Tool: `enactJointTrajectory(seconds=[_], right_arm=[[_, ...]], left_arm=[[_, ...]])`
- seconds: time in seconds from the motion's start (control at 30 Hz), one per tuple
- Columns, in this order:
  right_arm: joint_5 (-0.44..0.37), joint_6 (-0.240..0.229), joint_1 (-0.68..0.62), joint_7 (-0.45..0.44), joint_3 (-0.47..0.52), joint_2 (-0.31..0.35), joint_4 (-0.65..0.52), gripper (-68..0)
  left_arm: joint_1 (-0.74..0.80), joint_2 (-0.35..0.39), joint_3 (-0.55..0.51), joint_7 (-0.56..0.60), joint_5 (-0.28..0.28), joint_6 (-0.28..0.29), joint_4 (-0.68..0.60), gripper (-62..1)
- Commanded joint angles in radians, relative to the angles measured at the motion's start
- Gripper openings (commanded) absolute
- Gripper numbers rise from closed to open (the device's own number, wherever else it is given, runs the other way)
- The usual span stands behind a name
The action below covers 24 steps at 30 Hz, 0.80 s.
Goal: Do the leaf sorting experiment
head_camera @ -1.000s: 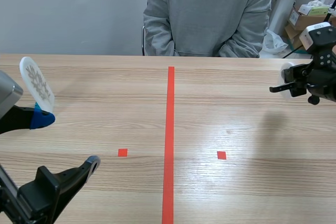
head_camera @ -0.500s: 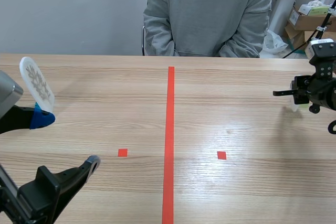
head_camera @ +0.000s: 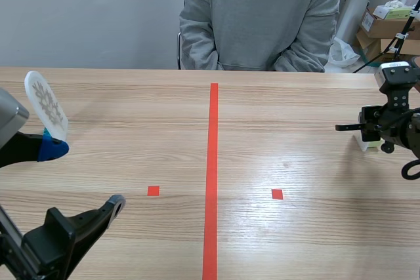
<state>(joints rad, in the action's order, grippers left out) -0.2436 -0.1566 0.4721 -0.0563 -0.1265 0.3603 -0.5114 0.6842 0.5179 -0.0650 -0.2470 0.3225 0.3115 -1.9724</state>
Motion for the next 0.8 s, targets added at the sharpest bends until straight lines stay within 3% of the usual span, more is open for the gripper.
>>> enactJointTrajectory(seconds=[0.0, 0.1, 0.23, 0.3, 0.4, 0.5, 0.67, 0.77], right_arm=[[-0.002, 0.004, 0.015, 0.0, -0.001, 0.019, -0.028, -57.2], [-0.002, 0.003, 0.015, 0.017, 0.0, 0.019, -0.029, -44.5], [-0.003, 0.003, 0.015, 0.048, 0.001, 0.019, -0.031, -14.6], [-0.003, 0.002, 0.011, 0.054, 0.011, 0.022, -0.033, -4.7], [-0.003, -0.012, -0.012, 0.084, 0.028, 0.034, -0.063, -3.6], [-0.004, -0.071, -0.071, 0.121, 0.047, 0.053, -0.149, -3.7], [-0.007, -0.112, -0.26, 0.148, 0.089, 0.084, -0.406, -3.7], [-0.021, -0.173, -0.406, 0.149, 0.125, 0.101, -0.588, -3.7]], left_arm=[[-0.003, -0.007, 0.005, 0.01, 0.007, -0.003, -0.005, 1.4], [-0.003, -0.007, 0.005, 0.01, 0.007, -0.003, -0.005, 1.4], [-0.003, -0.007, 0.005, 0.01, 0.007, -0.003, -0.005, 1.4], [-0.003, -0.007, 0.005, 0.01, 0.007, -0.003, -0.005, 1.4], [-0.003, -0.007, 0.005, 0.01, 0.007, -0.003, -0.005, 1.4], [-0.003, -0.007, 0.005, 0.01, 0.007, -0.003, -0.005, 1.4], [-0.003, -0.007, 0.005, 0.01, 0.007, -0.003, -0.005, 1.4], [-0.003, -0.007, 0.005, 0.01, 0.007, -0.003, -0.005, 1.4]])
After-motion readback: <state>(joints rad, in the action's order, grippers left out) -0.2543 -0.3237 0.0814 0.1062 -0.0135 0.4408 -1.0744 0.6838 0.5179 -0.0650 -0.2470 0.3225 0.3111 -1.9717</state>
